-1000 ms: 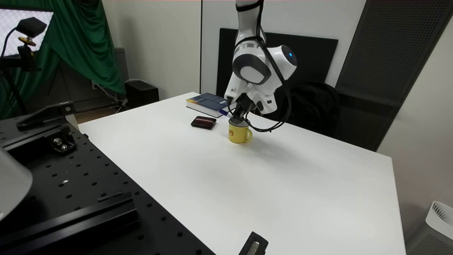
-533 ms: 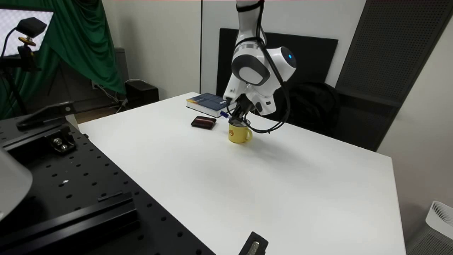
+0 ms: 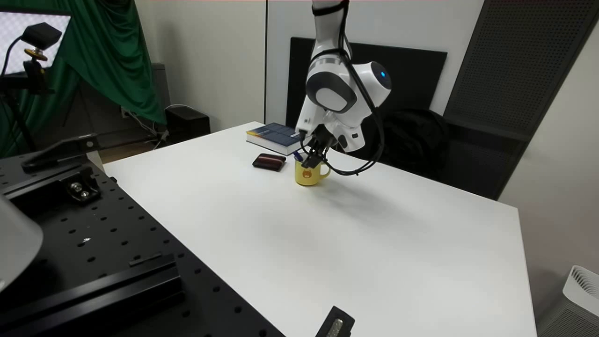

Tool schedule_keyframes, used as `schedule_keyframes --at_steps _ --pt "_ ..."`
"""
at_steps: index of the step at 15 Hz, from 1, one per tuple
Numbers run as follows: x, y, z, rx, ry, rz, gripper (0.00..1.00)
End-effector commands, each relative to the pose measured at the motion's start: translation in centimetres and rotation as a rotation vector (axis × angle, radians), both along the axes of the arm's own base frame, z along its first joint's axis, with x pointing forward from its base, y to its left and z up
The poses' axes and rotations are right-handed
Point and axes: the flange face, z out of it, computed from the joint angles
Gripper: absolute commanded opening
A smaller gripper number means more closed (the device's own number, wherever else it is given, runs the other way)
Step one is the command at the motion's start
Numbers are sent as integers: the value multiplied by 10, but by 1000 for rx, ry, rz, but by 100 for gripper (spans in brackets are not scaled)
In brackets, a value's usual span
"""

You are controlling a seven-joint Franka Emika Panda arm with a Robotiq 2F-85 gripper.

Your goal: Pick the pen from the table, put it in the cup, place it back on the table then put it in the cup again

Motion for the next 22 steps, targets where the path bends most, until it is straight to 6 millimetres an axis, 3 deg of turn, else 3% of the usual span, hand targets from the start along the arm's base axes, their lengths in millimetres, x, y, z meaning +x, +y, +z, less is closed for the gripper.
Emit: schedule_keyframes --at_steps 1,13,19,22 --pt "-3 10 11 -45 -41 139 100" --pt "-9 59 40 -283 -187 650 100" --pt "-17 89 69 -405 -408 892 100" --pt "-30 98 74 -470 -413 973 100"
